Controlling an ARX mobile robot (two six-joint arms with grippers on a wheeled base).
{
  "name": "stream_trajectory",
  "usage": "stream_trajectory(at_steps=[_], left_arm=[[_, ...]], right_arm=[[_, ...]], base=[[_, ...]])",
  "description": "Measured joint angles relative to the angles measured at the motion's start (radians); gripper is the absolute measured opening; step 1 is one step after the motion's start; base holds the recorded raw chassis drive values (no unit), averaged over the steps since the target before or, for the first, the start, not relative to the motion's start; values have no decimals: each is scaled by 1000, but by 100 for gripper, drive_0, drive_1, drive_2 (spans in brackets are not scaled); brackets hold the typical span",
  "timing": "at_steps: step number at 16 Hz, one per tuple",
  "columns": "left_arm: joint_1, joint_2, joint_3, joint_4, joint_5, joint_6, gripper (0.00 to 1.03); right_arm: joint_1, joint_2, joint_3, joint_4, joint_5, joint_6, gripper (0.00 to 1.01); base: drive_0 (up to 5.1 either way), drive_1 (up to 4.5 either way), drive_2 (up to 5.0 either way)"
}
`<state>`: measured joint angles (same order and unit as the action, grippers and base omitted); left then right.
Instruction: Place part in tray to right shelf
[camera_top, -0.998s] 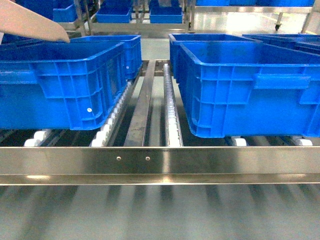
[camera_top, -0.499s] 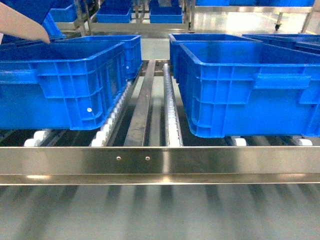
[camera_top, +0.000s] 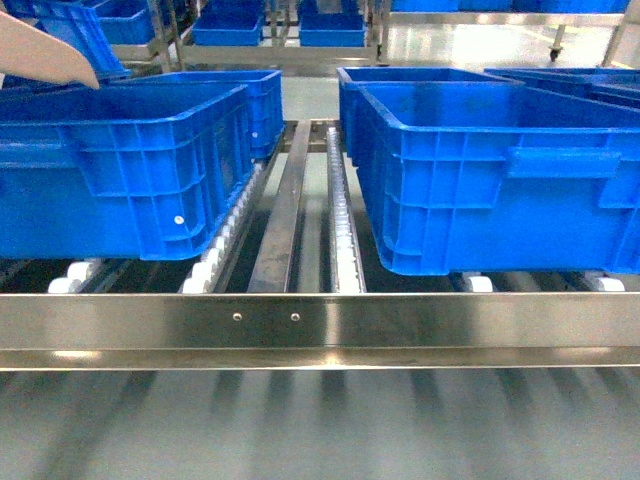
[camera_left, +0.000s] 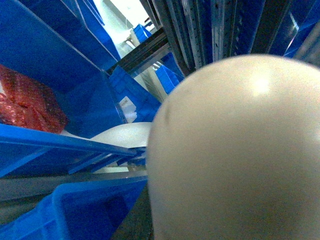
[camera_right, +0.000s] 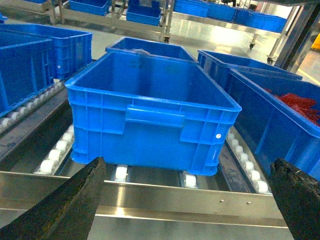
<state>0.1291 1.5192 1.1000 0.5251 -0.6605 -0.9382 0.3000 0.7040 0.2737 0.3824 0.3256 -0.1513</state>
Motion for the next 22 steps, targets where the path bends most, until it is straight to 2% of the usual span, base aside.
stream_trajectory(at_steps=[2, 3, 4, 5, 6, 7, 8, 9, 10, 11, 13, 14, 15, 17, 22], left_arm=[[8, -229, -215, -6, 63, 15, 17], [13, -357, -344, 34, 150, 73, 17], [21, -459, -428, -13, 249, 119, 17], [27, -568, -530, -41, 385, 197, 17], [66, -655, -574, -171, 599, 358, 17], [65, -697, -623, -179, 730, 527, 17], [44, -734, -686, -158, 803, 696, 17], [10, -768, -744, -146, 814, 809, 17], [0, -795, -785, -137, 804, 859, 17], [-10, -829, -827, -127, 776, 891, 17], [-35, -887, -887, -120, 756, 916, 17], [-83, -914, -915, -123, 698, 919, 17], [-129, -946, -940, -127, 665, 924, 17], [-133, -997, -977, -143, 663, 922, 17], [-129, -1133, -1044, -213, 660, 923, 17]], right_arm=[[0, 0, 0, 0, 0, 0, 98], [0, 0, 0, 0, 0, 0, 98], [0, 0, 0, 0, 0, 0, 98], [-2, 0, -2, 13, -6, 8, 97], [-34, -25, -25, 51, -60, 60, 85], [-63, -67, -59, 49, -85, 95, 74], [-97, -103, -94, 36, -112, 117, 61], [-121, -128, -116, 28, -141, 129, 48], [-139, -158, -138, 17, -161, 133, 37], [-160, -192, -156, 6, -182, 135, 24], [-192, -246, -180, -16, -211, 135, 1], [-256, -277, -194, -42, -293, 140, 2], [-307, -303, -207, -57, -309, 140, 2], [-299, -352, -221, -84, -325, 142, 2], [-300, -456, -261, -134, -326, 143, 2]], base=[[0, 0, 0], [0, 0, 0], [0, 0, 0], [0, 0, 0], [0, 0, 0], [0, 0, 0], [0, 0, 0], [0, 0, 0], [0, 0, 0], [0, 0, 0], [0, 0, 0], [0, 0, 0], [0, 0, 0], [0, 0, 0], [0, 0, 0]])
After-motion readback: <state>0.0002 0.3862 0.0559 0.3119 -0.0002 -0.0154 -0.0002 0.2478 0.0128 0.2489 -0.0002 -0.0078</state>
